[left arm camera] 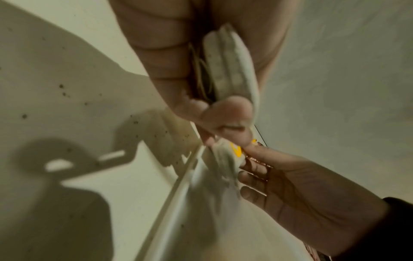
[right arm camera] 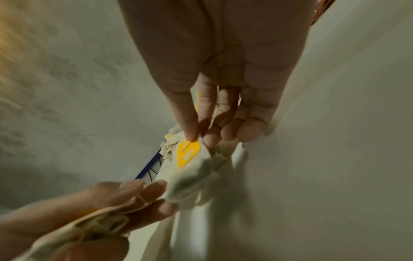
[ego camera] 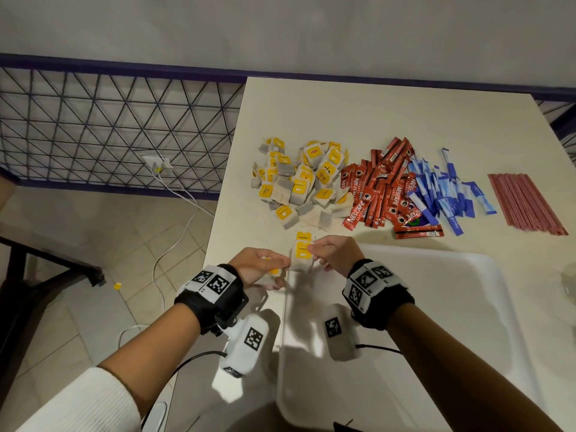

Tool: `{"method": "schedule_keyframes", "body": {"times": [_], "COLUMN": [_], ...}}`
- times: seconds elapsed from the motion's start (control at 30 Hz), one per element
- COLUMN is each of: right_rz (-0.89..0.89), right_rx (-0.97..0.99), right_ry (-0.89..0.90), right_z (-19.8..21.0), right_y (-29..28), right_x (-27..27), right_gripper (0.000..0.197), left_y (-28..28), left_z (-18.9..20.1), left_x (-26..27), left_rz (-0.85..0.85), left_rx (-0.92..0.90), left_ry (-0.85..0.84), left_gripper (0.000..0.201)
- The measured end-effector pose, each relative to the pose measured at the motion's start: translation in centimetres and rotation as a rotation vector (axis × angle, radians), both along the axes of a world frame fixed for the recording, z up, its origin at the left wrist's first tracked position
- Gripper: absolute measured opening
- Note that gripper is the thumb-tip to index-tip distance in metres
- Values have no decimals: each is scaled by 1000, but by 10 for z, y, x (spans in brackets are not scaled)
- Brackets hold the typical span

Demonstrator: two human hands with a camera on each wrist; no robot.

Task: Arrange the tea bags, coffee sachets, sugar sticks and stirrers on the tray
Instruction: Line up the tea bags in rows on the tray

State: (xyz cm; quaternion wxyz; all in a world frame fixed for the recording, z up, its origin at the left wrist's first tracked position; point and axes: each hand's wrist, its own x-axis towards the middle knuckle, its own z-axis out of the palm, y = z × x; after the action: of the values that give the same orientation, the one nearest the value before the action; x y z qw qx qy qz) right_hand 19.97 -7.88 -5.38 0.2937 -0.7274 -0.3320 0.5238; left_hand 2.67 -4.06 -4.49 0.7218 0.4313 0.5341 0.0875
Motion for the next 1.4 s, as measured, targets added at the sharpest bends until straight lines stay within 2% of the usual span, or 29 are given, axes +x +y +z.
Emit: {"method": "schedule_keyframes", "body": {"times": [0.1,0.23,0.33,0.53,0.67,0.83,1.0,1.2,1.4], "right_rz": [12,49,62,69,121,29,-15,-42,-21], "right_rx": [-7,-4,2,-1,18,60,43,-36,-34], "right_ry": [-65,-147,-164,-102,13,87,93,-17,-175], "right_z": [-5,-10,-9,-2,7,11,9,-3,-9], "right_y": [4,6,7,7,4,-1,-3,3,7], "right_x": [2,4,5,3,3,3,2,-1,-2], "right_gripper": [17,19,7,10,4,5,5,23,21], "left_y": [6,16,22,23,19,13,9,9,14], "left_z": [4,7,5,4,6,2,-1,2,-2], "left_x": [-4,-13,-18,-6,9,13,11,8,5], "left_rz": [-39,42,69,-65,-125,-185,-200,-178,-124], "left_rx": [24,2,10,119,171,181,50,-30,0], "left_ry": [17,27,64,156,137,178,151,139,160], "left_gripper": [23,24,26,4,8,9,12,6,8]}}
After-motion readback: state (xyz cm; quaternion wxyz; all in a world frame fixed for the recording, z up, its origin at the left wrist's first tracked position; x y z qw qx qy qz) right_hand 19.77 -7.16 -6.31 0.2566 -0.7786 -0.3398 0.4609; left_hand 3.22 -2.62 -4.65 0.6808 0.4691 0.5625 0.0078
